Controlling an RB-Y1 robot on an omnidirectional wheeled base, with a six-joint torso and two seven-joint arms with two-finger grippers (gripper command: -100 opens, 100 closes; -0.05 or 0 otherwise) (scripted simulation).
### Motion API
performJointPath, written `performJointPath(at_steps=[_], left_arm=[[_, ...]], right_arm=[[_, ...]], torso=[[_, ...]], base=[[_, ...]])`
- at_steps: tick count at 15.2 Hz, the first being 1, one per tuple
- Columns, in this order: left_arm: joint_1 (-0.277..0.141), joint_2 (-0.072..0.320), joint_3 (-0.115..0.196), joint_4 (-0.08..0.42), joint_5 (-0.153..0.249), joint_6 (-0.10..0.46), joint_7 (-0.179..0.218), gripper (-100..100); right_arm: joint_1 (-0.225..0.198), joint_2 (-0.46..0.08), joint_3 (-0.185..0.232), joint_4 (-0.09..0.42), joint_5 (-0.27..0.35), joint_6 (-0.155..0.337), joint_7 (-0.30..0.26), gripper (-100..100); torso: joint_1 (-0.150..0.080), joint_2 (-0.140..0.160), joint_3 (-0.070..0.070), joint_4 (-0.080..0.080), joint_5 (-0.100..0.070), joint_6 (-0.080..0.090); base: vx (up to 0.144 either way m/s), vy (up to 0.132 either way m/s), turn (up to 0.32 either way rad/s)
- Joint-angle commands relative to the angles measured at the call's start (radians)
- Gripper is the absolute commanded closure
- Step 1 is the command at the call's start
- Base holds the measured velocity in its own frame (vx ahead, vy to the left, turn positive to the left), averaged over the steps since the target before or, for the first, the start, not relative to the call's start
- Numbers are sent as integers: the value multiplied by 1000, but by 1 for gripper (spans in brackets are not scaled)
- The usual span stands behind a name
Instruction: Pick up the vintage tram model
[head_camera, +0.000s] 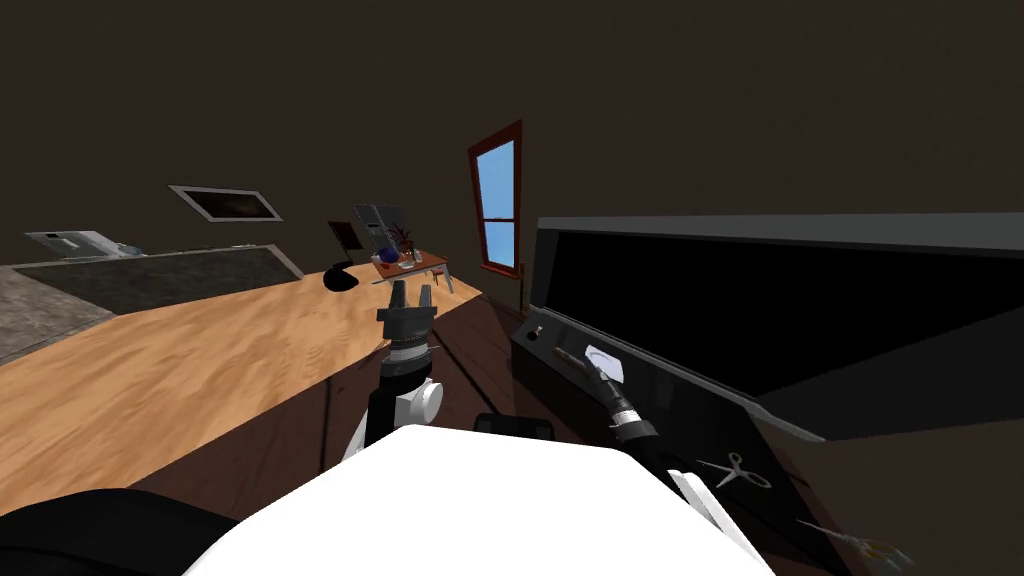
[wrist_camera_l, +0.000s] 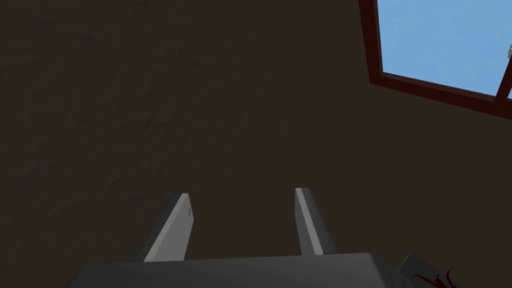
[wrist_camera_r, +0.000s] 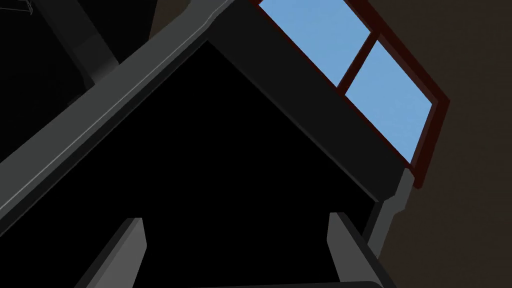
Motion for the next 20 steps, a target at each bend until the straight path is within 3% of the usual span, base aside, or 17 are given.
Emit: performJointPath(at_steps=[1,3,6,8,11,13,14,15,20], left_arm=[[0,0,0,0,0,0,0,0],[0,0,0,0,0,0,0,0],[0,0,0,0,0,0,0,0],[0,0,0,0,0,0,0,0],[0,0,0,0,0,0,0,0],[0,0,0,0,0,0,0,0],[0,0,0,0,0,0,0,0],[0,0,0,0,0,0,0,0],[0,0,0,0,0,0,0,0]], right_arm=[[18,-30,6,49,44,48,11,-100],[18,-30,6,49,44,48,11,-100],[43,-71,14,127,108,109,26,-100],[43,-71,14,127,108,109,26,-100],[67,-109,25,193,174,171,41,-100],[67,-109,25,205,174,171,41,-100],[79,-127,31,245,208,202,48,-100],[79,-127,31,245,208,202,48,-100],[113,-172,53,350,307,292,69,-100]], torso=[[0,0,0,0,0,0],[0,0,0,0,0,0],[-1,0,0,0,0,0],[0,0,0,0,0,0],[-1,0,0,0,0,0],[-1,-1,0,0,0,0],[-1,0,0,0,0,0],[-1,0,0,0,0,0],[-1,-2,-1,0,0,0]], base=[[71,58,301],[65,40,132],[71,50,227],[69,43,161],[80,38,232],[81,28,146],[86,36,225],[96,29,255],[106,31,272]])
